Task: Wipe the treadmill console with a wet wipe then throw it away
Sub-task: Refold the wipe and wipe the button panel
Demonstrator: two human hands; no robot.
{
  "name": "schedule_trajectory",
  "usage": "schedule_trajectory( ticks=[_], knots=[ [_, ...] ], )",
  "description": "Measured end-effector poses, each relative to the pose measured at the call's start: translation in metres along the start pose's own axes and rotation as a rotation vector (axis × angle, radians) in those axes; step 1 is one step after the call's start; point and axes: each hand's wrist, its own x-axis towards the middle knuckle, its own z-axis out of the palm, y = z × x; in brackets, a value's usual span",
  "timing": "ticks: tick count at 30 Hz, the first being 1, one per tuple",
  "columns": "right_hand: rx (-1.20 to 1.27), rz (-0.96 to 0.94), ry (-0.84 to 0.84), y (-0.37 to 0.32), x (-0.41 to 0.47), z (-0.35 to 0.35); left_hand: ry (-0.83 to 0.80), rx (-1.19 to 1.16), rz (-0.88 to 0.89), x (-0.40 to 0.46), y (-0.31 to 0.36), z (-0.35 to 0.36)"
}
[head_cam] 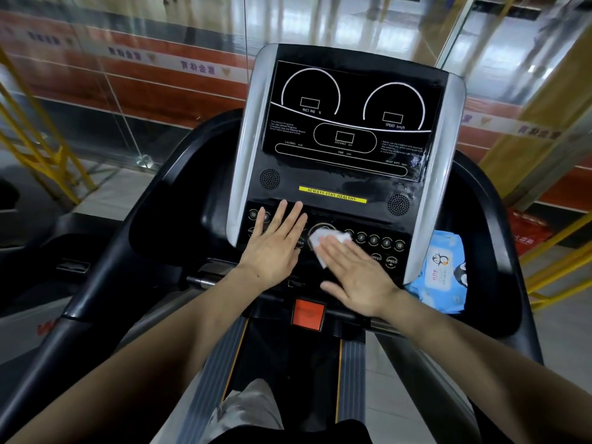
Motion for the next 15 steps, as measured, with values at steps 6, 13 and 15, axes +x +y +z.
schedule_trajectory(
  ticks=[6, 13, 15],
  knots=[
    [-0.034, -0.063, -0.021, 0.024, 0.013, -0.017, -0.003, -0.002, -0.033, -0.002, -0.008, -0.004],
    [0.054, -0.012, 0.006, -0.010, 0.016, -0.005, -0.006, 0.013, -0.047, -0.010, -0.011, -0.002],
    [0.034, -0.088, -0.037, -0.015, 0.010, 0.003, -0.011, 0.011, -0.051, -0.014, -0.014, -0.001]
  ],
)
